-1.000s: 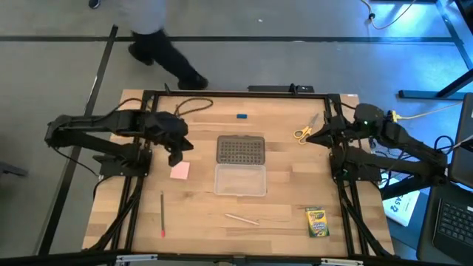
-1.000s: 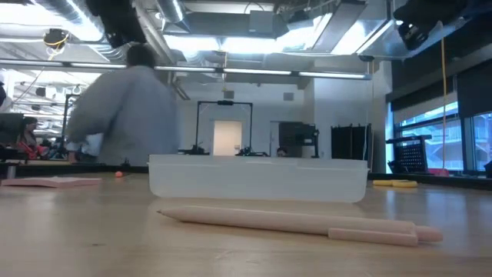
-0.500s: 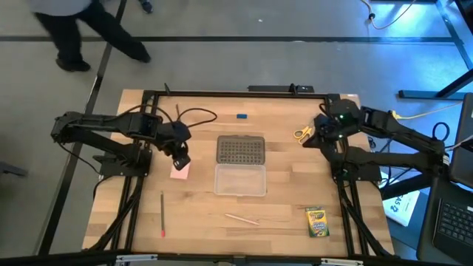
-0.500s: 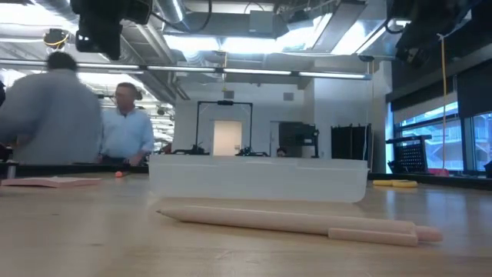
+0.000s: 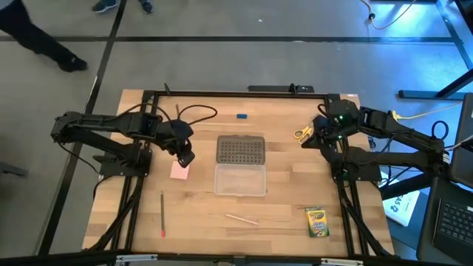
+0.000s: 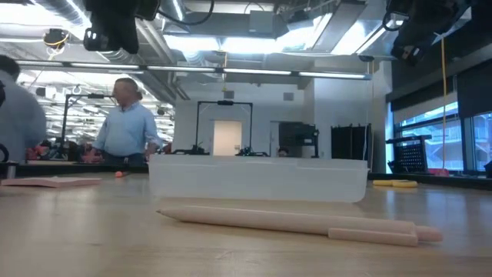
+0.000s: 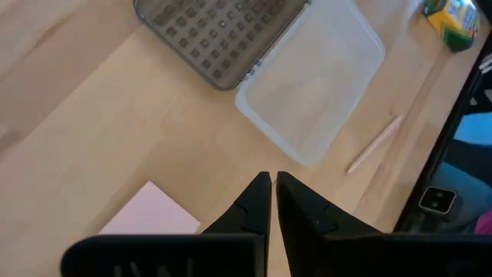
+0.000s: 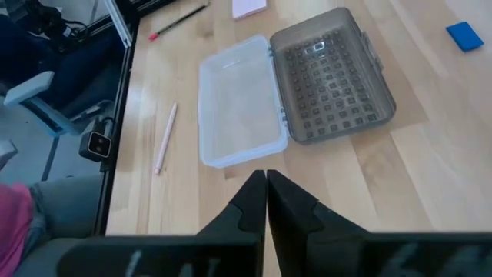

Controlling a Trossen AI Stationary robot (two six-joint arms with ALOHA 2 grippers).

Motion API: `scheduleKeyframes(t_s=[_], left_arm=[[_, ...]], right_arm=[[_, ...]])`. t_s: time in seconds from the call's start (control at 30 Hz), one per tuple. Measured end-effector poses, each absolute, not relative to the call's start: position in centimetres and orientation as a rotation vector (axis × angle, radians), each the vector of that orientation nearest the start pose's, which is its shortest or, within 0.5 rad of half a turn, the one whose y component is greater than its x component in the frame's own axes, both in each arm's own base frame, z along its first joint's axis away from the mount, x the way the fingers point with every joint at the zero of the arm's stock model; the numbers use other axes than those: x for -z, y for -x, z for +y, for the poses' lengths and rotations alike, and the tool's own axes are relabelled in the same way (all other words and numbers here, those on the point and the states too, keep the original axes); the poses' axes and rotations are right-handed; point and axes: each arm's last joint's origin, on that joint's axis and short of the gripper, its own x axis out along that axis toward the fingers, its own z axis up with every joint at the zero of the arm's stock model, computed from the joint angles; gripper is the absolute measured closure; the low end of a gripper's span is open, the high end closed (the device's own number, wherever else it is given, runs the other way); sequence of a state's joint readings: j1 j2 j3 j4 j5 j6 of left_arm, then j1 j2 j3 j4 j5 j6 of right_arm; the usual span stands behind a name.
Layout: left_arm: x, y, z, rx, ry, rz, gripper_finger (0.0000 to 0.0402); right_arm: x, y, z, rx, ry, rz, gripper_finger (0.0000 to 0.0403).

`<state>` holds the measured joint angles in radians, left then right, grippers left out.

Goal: Pack school essentials
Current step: Put the top black pencil into the black supply box

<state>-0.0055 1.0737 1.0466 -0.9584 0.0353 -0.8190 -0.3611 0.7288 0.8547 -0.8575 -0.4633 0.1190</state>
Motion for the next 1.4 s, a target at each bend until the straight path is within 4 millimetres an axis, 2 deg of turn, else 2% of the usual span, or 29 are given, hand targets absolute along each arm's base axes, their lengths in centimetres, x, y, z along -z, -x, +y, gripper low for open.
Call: scheduleKeyframes(t_s=[0.13,0.3,0.47,0.67,0.93,1.2,1.4], left_arm=[[-30.8,-19.4,-0.1,-0.451,0.863,0.916,0.0381],[-30.8,-19.4,0.1,-0.495,0.971,0.905,0.0350],[-30.1,-19.2,1.0,-0.638,0.990,0.939,0.0326],[-29.5,-19.1,1.5,-0.721,1.038,0.982,0.0328],[-29.4,-19.2,1.5,-0.802,1.162,0.944,0.0326],[-29.4,-19.3,1.1,-0.806,1.176,0.949,0.0329],[-29.4,-19.3,1.1,-0.813,1.169,0.943,0.0330]], right_arm=[[-30.7,-12.5,-3.3,-0.065,-0.388,0.675,0.0386],[-30.8,-12.6,-3.4,-0.067,-0.375,0.659,0.0386],[-31.0,-12.7,-3.4,-0.077,-0.340,0.633,0.0386],[-31.0,-12.7,-3.4,-0.077,-0.338,0.632,0.0386],[-31.0,-12.7,-3.4,-0.077,-0.337,0.632,0.0386],[-31.0,-12.7,-3.3,-0.158,-0.201,0.619,0.0386],[-31.0,-12.7,-3.3,-0.146,-0.234,0.621,0.0386]])
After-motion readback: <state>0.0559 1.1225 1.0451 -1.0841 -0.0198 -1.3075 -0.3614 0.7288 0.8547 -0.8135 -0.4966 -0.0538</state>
